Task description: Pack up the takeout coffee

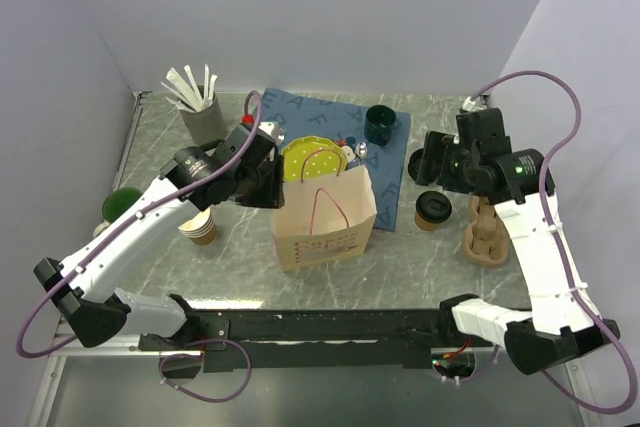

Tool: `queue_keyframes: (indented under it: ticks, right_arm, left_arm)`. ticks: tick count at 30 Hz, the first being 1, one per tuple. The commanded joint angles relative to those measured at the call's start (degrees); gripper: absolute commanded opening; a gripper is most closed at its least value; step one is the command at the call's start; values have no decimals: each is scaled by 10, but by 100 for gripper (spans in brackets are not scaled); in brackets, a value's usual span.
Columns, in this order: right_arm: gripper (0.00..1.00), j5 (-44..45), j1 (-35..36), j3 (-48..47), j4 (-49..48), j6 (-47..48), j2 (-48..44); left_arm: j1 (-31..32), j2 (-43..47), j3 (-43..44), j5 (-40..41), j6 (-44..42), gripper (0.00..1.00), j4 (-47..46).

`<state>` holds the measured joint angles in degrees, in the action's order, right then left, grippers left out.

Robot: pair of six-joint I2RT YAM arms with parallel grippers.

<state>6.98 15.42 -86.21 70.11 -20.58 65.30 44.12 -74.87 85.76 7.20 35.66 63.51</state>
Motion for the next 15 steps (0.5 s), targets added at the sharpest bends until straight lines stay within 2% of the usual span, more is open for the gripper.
queue_keyframes:
  ticks: [1, 2, 6, 10, 15]
  right_arm:
    - [100, 4, -57, -12, 0, -10, 11]
    - [100, 5, -86, -5, -4, -6, 14]
    - [99, 31, -140, 11, -8, -9, 45]
    - [99, 73, -172, 41, -49, -22, 88]
    - [93, 17, -253, 94, -110, -39, 129]
  left_arm:
    - [-1, 5, 51, 51, -6, 79, 9]
    - [-1, 5, 63, 64, 3, 86, 10]
    - [-1, 8, 83, 61, 4, 99, -8]
    - [-1, 20, 78, 78, 6, 97, -39]
    - [-2, 54, 26, 135, -1, 97, -75]
